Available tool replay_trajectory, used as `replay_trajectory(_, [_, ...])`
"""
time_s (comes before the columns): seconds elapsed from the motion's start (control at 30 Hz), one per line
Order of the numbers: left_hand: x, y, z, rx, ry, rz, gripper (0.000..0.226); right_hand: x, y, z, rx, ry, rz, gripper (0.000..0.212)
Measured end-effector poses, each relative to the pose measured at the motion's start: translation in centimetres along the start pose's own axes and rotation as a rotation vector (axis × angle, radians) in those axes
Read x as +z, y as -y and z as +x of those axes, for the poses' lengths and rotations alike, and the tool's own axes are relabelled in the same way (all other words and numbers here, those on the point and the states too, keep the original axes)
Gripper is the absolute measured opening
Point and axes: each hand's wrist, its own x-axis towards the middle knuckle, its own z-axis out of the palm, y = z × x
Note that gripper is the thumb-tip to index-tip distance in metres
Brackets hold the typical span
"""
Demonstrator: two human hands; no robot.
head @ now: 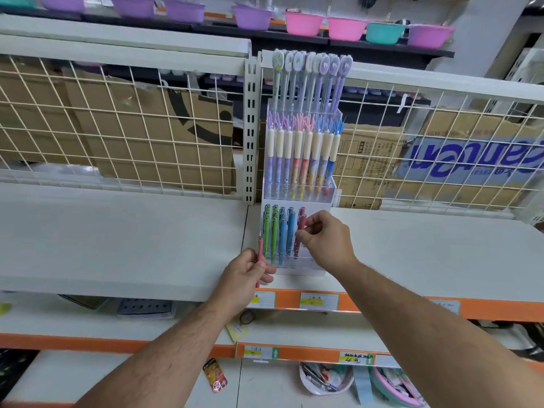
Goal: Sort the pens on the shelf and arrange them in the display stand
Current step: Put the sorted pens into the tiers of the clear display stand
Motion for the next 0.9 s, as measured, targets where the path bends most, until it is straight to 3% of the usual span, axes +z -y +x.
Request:
replay_trajectory(0.17, [0.0, 0.1, -0.1, -0.006, 0.001, -0.023, 0.014, 0.3, 0.1, -1.8, 0.010, -0.018, 0.035, 0.015])
replay_trajectory(0.33, [0.3, 0.2, -0.1, 0.037, -0.017, -0.056, 0.009, 2.1, 0.5, -4.9, -0.044, 0.219, 0.157, 0.017])
replay_trajectory(0.5, [0.9, 0.1, -0.1, 0.068, -0.027, -0.018, 0.017, 2.6, 1.2, -5.4, -0.097, 0.225, 0.166, 0.028])
replay_trajectory(0.63, [0.5, 0.2, 0.1, 0.097, -0.023, 0.049, 0.023, 2.1, 1.2, -5.5, -0.052, 0.325, 0.265, 0.024])
replay_trajectory(0.8, [0.5, 0.0, 0.3, 0.129, 0.016, 0.130, 0.020, 1.7, 1.1, -5.6, -0.080, 0.281, 0.225, 0.013])
replay_trajectory(0.9, [0.5, -0.2, 0.4, 0.142, 0.081, 0.210, 0.008, 1.2, 0.9, -5.3, -0.082, 0.213, 0.190, 0.009])
